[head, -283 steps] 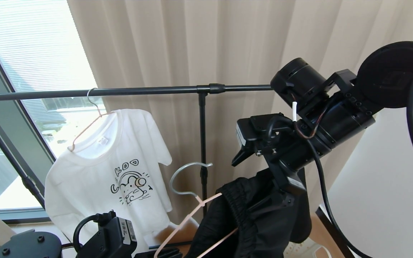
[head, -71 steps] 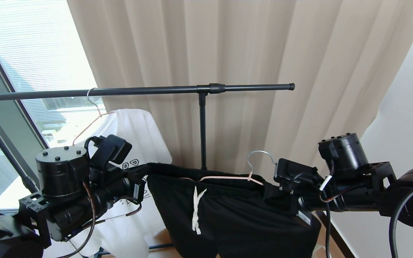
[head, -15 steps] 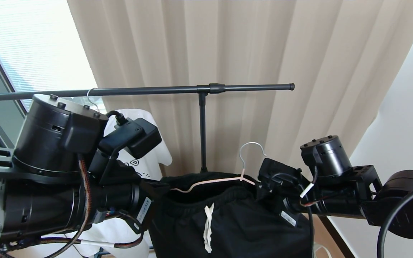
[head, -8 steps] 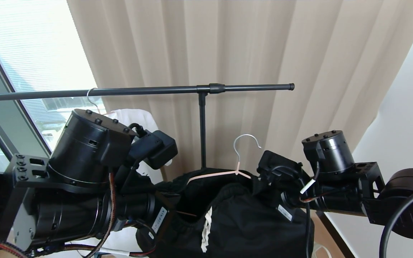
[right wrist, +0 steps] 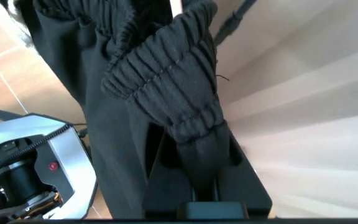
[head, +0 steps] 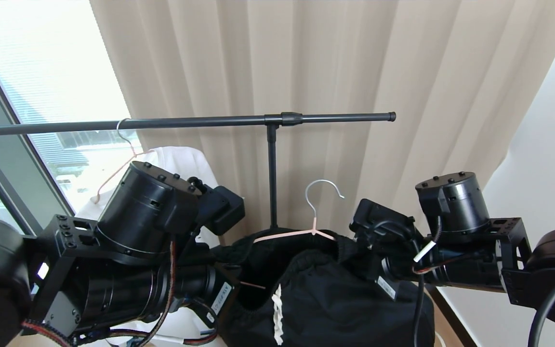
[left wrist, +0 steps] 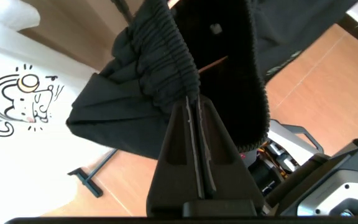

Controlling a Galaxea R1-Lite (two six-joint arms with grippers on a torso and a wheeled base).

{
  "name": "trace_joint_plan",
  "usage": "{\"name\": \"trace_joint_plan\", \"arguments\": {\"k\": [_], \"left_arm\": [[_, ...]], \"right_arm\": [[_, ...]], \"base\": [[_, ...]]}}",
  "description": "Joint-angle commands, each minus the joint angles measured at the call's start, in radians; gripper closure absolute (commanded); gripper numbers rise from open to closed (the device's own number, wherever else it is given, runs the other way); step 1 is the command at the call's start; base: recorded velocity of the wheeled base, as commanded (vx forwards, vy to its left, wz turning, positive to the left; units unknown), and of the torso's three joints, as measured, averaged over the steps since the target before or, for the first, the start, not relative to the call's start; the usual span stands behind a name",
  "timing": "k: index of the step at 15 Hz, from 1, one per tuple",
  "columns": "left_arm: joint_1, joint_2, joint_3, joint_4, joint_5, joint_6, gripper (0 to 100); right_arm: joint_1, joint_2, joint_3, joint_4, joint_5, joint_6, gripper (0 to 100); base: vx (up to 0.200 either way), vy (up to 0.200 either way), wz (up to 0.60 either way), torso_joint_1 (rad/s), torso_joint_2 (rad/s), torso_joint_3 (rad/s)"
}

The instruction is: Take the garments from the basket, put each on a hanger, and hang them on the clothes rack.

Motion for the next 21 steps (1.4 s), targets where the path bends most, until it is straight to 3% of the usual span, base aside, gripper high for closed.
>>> {"name": "trace_joint_plan", "arguments": {"k": [1,7,21], "left_arm": [[-0.011,0.009,-0.002,0.000,-0.003,0.000,100],[-0.034,0.025,-0.005,-0.014,-0.002,-0.031,100],[-0.049,0.042,0.009,-0.020,0.003,-0.026,100]], "right_arm": [[0.001,-0.014,0.004,-0.001,0.016,0.003,100],[-0.002,-0.029,0.098,-0.179,0.185,0.005,100],[-0.002,-0.058,0.119,-0.211,0.251,0.005,100]], "base": [[0.000,0.000,0.00,0.000,0.00,0.000],[0.000,0.000,0.00,0.000,0.00,0.000],[0.000,0.000,0.00,0.000,0.00,0.000]]}}
